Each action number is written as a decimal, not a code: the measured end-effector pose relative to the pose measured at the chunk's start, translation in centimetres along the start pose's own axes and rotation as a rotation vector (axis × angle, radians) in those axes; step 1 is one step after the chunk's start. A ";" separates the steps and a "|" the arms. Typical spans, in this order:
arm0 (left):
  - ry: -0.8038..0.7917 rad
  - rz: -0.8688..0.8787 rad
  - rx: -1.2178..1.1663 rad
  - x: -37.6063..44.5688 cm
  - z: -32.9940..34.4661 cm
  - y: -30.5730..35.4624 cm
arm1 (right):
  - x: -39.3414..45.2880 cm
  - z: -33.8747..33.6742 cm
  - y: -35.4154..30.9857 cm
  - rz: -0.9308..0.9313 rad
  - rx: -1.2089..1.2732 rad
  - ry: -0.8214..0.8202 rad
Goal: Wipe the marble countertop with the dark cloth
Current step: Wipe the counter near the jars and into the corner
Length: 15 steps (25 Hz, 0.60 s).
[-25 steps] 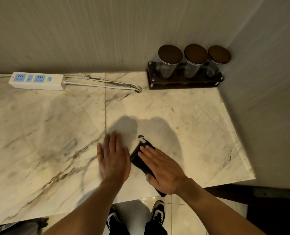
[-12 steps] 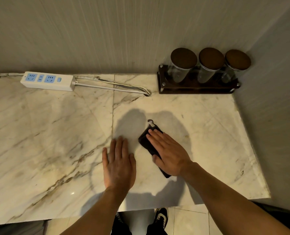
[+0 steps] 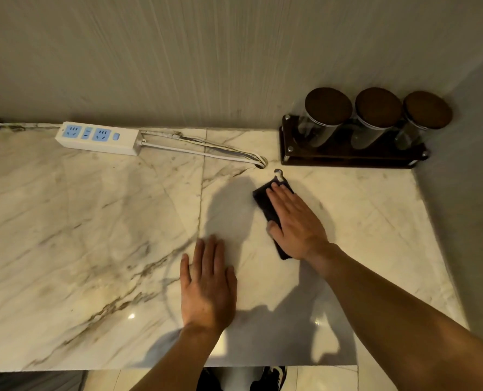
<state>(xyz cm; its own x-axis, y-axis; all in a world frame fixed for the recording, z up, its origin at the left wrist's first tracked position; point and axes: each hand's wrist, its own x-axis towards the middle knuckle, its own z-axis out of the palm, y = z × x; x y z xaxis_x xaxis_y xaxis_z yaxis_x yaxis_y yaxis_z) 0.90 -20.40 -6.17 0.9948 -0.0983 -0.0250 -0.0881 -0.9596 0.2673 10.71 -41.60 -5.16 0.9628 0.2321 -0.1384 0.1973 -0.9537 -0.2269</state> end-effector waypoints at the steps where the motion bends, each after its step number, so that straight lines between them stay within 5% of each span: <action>1: 0.000 -0.001 -0.002 0.0 0.0 0.0 | 0.4 -0.1 0.1 0.019 0.010 0.013; 15: 0.000 -0.007 0.000 0.1 0.0 0.1 | 2.3 0.4 -2.3 0.627 0.171 0.247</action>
<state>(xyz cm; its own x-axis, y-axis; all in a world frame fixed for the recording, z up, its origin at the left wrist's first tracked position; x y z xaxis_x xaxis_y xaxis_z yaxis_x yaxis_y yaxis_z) 1.00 -20.52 -6.11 0.9954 -0.0915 -0.0273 -0.0809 -0.9601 0.2676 12.45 -38.82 -5.35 0.9035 -0.4221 -0.0744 -0.4219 -0.8453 -0.3277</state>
